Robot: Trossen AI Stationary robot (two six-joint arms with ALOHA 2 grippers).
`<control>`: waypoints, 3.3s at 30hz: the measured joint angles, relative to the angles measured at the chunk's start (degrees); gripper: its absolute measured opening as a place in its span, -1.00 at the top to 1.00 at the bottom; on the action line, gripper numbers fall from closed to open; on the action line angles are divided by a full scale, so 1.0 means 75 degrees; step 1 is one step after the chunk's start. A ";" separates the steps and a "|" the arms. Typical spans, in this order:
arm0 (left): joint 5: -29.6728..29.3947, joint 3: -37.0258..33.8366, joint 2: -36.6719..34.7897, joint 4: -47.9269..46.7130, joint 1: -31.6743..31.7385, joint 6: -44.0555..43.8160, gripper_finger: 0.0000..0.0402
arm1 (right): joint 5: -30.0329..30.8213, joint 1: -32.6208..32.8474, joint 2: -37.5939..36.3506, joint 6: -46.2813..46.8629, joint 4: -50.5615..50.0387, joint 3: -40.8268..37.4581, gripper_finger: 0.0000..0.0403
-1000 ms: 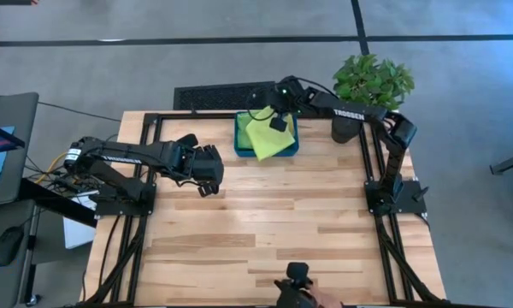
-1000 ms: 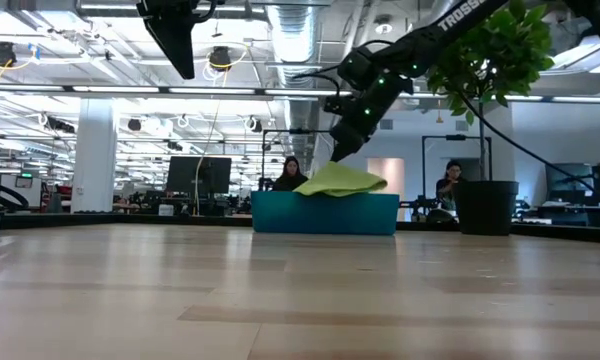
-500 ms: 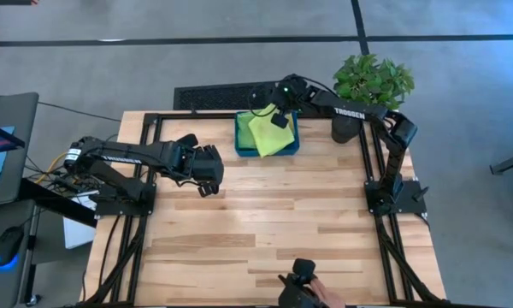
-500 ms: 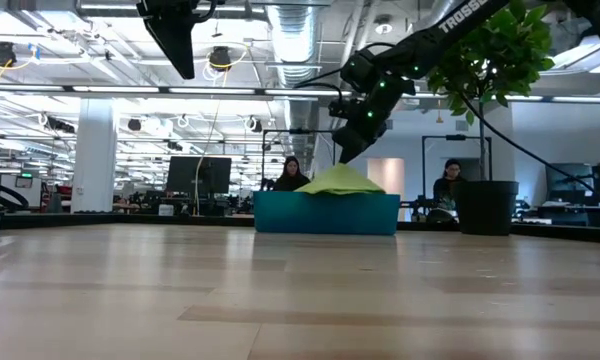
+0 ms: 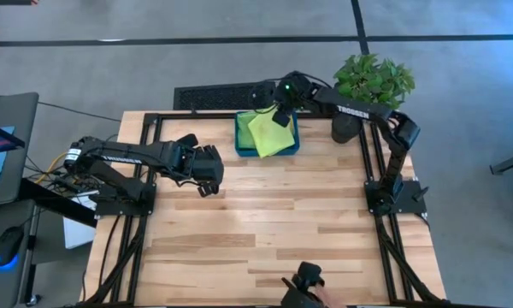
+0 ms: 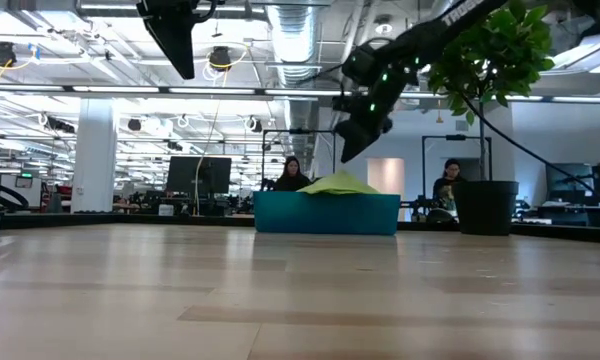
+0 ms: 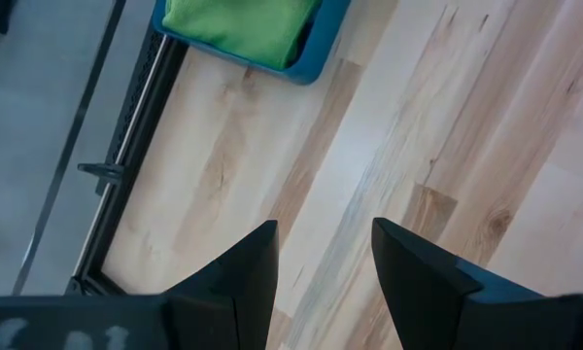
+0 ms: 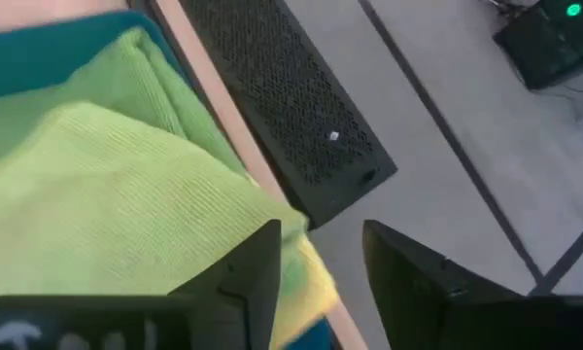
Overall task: Fold microfiber towels
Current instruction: Put the folded light green microfiber cloth into the blue bin, then return to Home Position
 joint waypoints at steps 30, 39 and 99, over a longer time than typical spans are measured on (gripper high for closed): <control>0.0831 -0.4759 -0.6222 0.4622 0.0729 0.3197 0.99 | -0.0708 0.4090 -0.4314 0.0313 -0.2757 0.0398 0.97; 0.1046 -0.5702 -0.7790 0.5723 0.0727 0.3558 1.00 | -0.1000 0.3619 -0.4068 0.0016 -0.2502 0.0391 0.96; 0.1017 -0.5712 -0.8247 0.4545 0.0728 0.2949 1.00 | -0.1798 0.4776 -0.5750 0.1209 -0.0355 -0.4190 0.97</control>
